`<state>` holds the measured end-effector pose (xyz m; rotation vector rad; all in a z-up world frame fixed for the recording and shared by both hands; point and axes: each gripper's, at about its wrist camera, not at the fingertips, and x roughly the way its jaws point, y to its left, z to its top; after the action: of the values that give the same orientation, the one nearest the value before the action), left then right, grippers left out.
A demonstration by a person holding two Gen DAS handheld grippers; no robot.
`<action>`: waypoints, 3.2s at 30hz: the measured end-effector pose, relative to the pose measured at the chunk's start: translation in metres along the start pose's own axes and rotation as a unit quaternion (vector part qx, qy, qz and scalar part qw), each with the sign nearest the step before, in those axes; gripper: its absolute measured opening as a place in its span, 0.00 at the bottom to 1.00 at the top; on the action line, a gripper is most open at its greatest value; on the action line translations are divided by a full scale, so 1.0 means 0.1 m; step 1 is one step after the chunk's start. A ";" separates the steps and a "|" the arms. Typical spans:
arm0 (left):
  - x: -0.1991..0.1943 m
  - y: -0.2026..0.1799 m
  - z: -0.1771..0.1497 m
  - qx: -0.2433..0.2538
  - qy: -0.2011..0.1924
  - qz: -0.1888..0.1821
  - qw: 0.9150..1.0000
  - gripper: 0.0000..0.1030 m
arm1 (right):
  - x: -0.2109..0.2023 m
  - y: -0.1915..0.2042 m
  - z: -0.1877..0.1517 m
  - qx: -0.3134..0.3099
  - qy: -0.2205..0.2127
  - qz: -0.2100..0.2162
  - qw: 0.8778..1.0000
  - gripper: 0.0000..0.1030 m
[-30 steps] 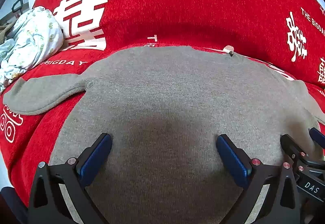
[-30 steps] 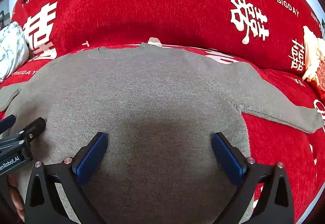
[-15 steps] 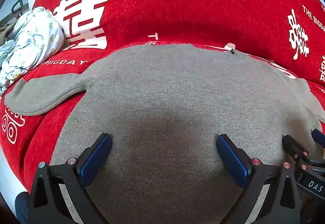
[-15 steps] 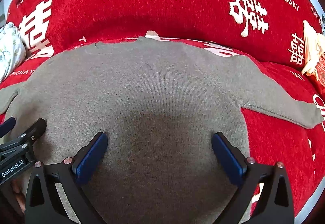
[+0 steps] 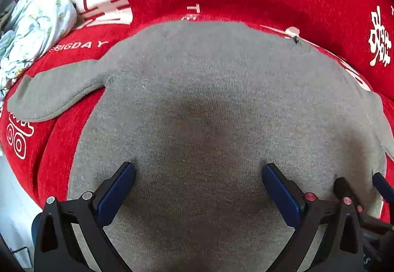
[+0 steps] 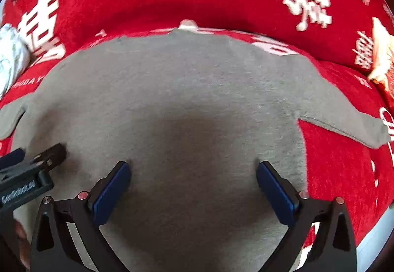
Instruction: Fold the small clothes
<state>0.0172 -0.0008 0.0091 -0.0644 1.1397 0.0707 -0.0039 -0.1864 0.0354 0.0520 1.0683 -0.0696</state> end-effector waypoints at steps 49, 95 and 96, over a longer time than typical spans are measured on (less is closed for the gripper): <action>-0.30 -1.80 0.33 0.134 -0.018 -0.028 0.990 1.00 | -0.20 -1.70 0.26 0.080 -0.084 -0.037 0.993 0.99; 0.12 -3.11 0.33 0.163 0.001 -0.063 0.985 1.00 | 0.04 -4.34 -0.02 0.239 -0.093 -0.155 0.954 0.69; 0.13 -3.11 0.34 0.162 0.000 -0.063 0.985 1.00 | 0.06 -4.35 0.00 0.236 -0.094 -0.155 0.955 0.56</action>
<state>0.0804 -0.3068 0.0164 0.1541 1.1330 -0.2272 -0.0368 -0.6201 0.0266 0.3040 0.8430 -0.6045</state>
